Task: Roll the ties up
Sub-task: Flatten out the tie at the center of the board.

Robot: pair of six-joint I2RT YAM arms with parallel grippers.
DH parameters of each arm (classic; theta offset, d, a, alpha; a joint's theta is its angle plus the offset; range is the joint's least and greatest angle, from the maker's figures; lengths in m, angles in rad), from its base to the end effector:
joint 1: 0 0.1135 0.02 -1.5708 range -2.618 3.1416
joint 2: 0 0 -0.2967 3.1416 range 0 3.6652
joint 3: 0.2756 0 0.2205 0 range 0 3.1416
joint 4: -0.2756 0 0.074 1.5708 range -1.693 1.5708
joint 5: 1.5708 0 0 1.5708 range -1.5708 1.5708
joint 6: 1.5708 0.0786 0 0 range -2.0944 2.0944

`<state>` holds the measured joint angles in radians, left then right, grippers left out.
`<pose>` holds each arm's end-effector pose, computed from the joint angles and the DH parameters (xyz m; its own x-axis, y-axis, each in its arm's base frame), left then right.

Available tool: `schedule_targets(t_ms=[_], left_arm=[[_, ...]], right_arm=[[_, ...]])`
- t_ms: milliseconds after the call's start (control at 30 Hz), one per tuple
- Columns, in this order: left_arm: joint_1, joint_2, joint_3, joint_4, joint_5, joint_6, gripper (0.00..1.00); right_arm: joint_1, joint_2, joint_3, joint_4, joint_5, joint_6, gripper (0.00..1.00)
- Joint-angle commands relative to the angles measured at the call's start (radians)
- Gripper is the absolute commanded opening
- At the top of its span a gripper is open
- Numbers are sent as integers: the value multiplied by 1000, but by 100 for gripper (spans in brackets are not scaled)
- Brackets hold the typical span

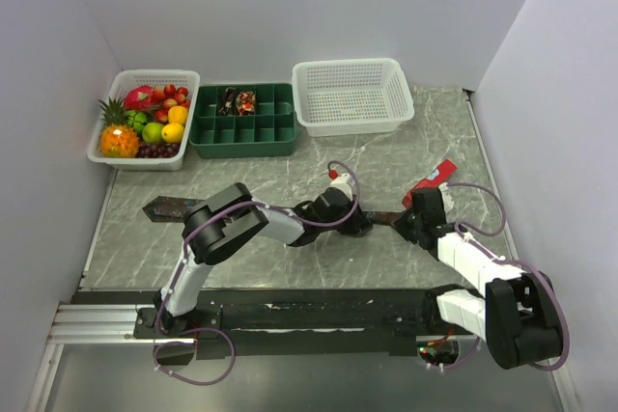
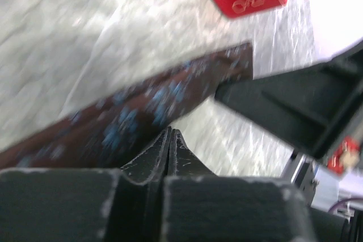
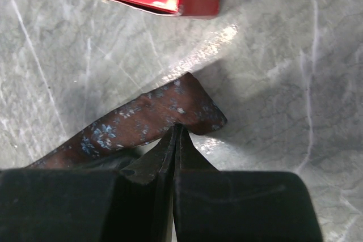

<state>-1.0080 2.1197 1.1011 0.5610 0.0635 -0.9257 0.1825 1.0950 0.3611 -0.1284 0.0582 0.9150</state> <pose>0.2487 -0.4035 0.1501 -0.8404 -0.1623 -0.5170 0.3374 0.5898 -0.7337 0.1789 0.0284 0.1639 -0.5694 0.6995 -0.4318 0.5041 0.7121 0.4888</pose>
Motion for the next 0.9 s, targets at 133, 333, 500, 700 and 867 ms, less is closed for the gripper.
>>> schedule_targets(t_ms=[133,333,500,700,867], left_arm=[[11,-300,-171,7,-49,105,39],[94,-556,-256,-234,-126,163,77],[328,-801,-438,-376,-125,136,86],[693,-1065,-581,-602,-166,82,90],[1096,-1124,-639,-693,-50,94,88]], right_arm=[[-9,12,18,19,25,1,0],[-8,49,61,29,-6,-51,0],[0,-4,108,-2,-3,-125,0],[53,-75,168,-40,37,-202,0],[165,-43,263,-59,100,-287,0]])
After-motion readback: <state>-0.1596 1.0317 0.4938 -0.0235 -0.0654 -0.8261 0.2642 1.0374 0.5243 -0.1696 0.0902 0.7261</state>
